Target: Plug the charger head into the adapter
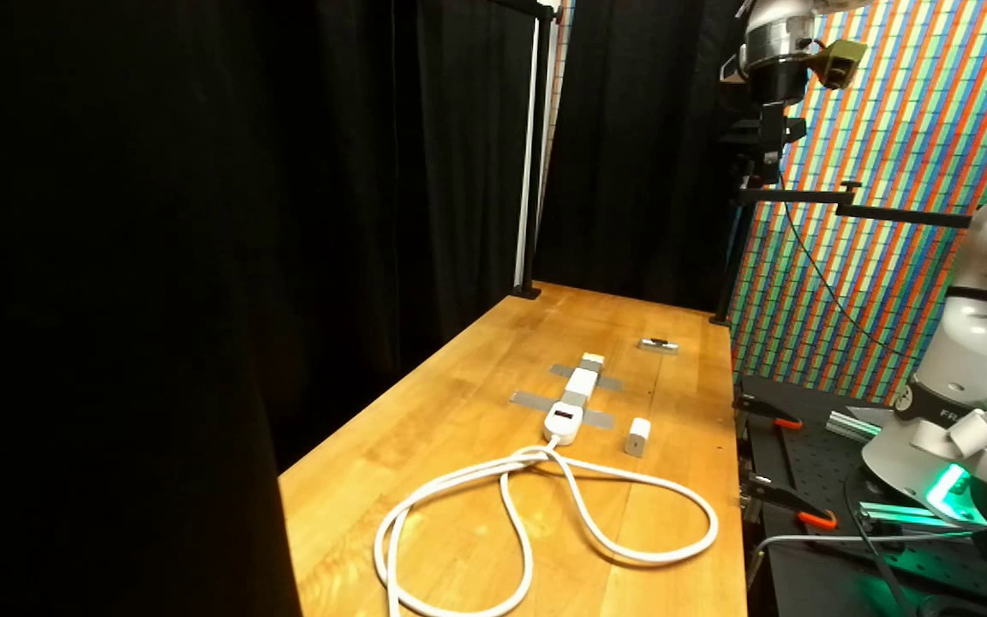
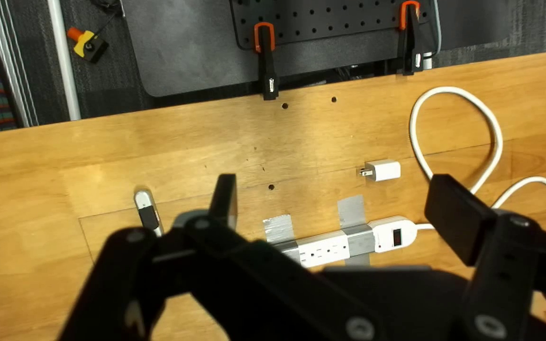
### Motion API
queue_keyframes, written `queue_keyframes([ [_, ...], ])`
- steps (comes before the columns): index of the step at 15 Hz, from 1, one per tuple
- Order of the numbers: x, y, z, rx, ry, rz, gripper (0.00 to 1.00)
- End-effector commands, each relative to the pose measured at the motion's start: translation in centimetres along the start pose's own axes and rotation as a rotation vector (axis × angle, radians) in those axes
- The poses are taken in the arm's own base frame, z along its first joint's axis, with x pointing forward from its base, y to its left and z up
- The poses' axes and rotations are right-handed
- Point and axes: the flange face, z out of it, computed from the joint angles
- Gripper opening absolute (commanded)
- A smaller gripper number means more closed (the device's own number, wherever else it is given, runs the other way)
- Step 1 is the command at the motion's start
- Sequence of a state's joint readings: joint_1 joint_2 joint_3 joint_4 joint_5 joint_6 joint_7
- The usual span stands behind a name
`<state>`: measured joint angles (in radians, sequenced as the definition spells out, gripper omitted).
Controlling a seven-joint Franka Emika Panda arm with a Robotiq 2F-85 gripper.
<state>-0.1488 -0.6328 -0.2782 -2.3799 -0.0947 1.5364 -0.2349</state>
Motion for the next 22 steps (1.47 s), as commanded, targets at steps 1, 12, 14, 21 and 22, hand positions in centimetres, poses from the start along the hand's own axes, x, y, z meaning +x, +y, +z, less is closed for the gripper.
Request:
queue_keyframes([
  [1,0.0,0.0,0.0,0.000,-0.001,0.000,1.00],
  [12,6.9,-9.7,17.9,-0.100,-0.159,0.104,1.00],
  [14,7.6,-11.3,21.4,-0.131,-0.150,0.031,1.00],
  [21,9.7,-15.4,28.9,-0.125,-0.085,-0.081,0.49],
  [22,9.9,-15.9,29.6,-0.121,-0.071,-0.096,0.42],
])
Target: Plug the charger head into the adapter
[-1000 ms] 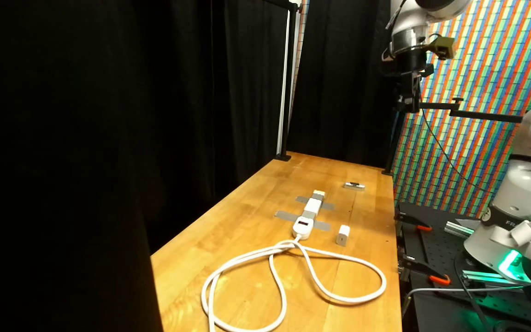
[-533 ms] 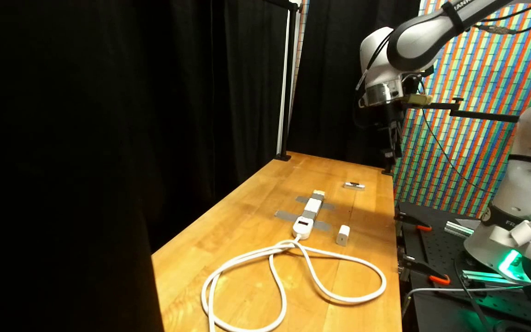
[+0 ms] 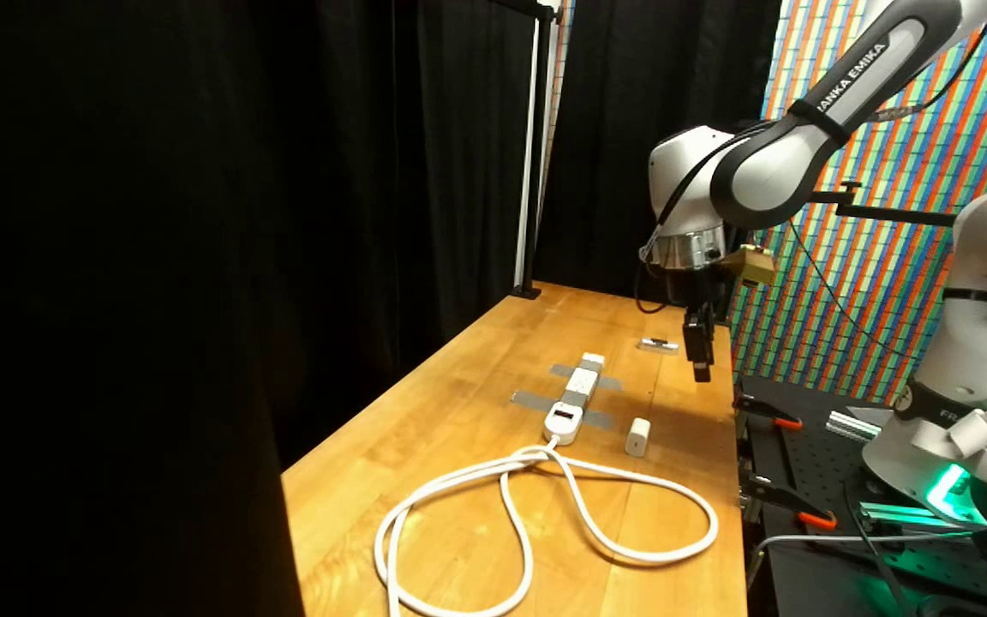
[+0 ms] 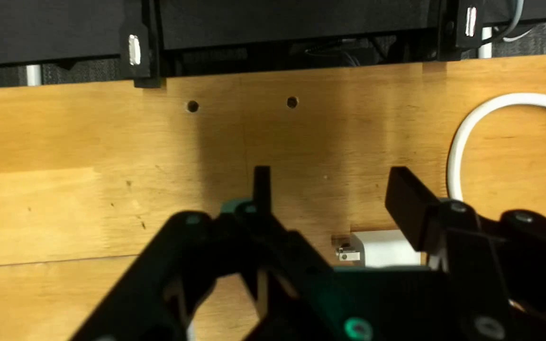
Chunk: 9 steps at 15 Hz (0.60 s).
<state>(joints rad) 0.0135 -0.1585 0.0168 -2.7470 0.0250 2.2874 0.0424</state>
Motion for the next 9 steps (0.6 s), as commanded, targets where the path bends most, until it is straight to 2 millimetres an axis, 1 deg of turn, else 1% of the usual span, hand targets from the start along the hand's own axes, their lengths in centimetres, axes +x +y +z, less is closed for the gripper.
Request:
queue_keyframes([
  [1,1.6,-2.3,2.1,0.019,0.034,-0.049,0.33],
  [4,2.9,-3.6,4.0,0.019,0.069,-0.078,0.11],
  [5,3.4,-4.1,4.8,0.018,0.068,-0.091,0.06],
  [6,3.7,-4.4,5.5,0.022,0.061,-0.103,0.06],
  [8,4.3,-4.8,7.2,0.015,0.050,-0.119,0.02],
  [9,4.7,-4.9,7.8,0.017,0.041,-0.123,0.06],
])
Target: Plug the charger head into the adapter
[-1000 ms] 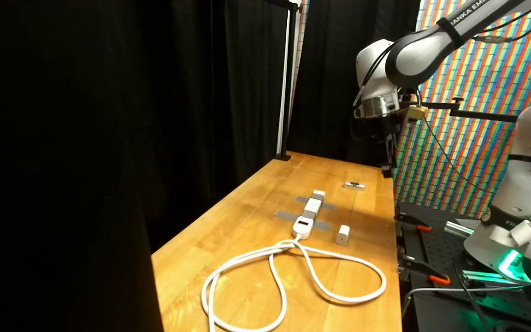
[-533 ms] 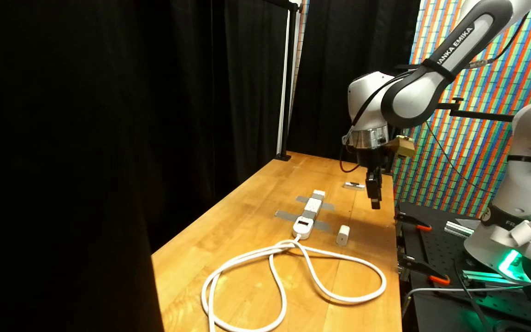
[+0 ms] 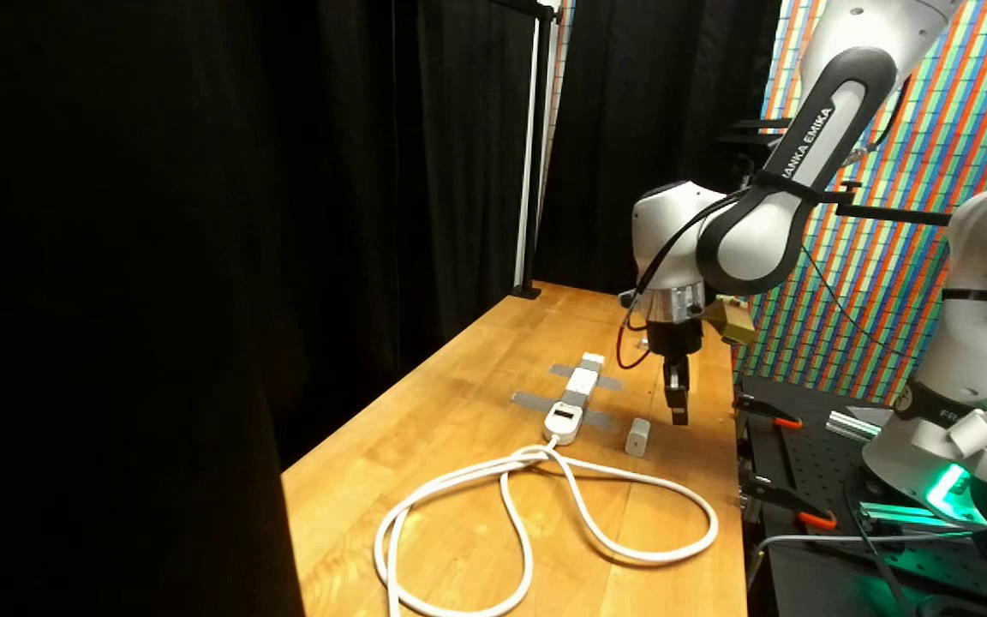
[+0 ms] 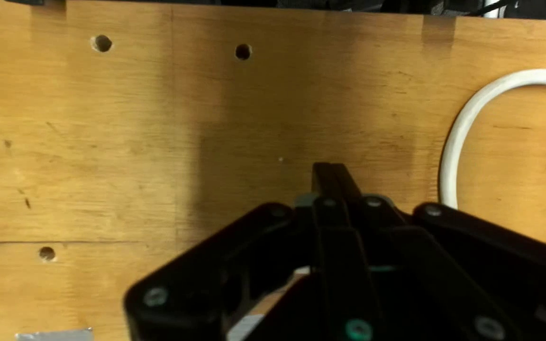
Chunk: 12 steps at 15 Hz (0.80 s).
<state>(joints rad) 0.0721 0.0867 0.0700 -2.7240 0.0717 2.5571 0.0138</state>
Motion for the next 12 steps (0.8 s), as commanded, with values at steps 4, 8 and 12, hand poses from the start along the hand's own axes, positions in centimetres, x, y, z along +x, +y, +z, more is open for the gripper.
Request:
queue_keyframes([
  [4,3.5,-0.8,3.1,0.017,-0.037,-0.021,0.09],
  [8,5.5,-1.2,2.6,0.004,0.007,-0.026,0.08],
  [12,6.9,-1.6,1.3,-0.019,0.040,-0.038,0.08],
])
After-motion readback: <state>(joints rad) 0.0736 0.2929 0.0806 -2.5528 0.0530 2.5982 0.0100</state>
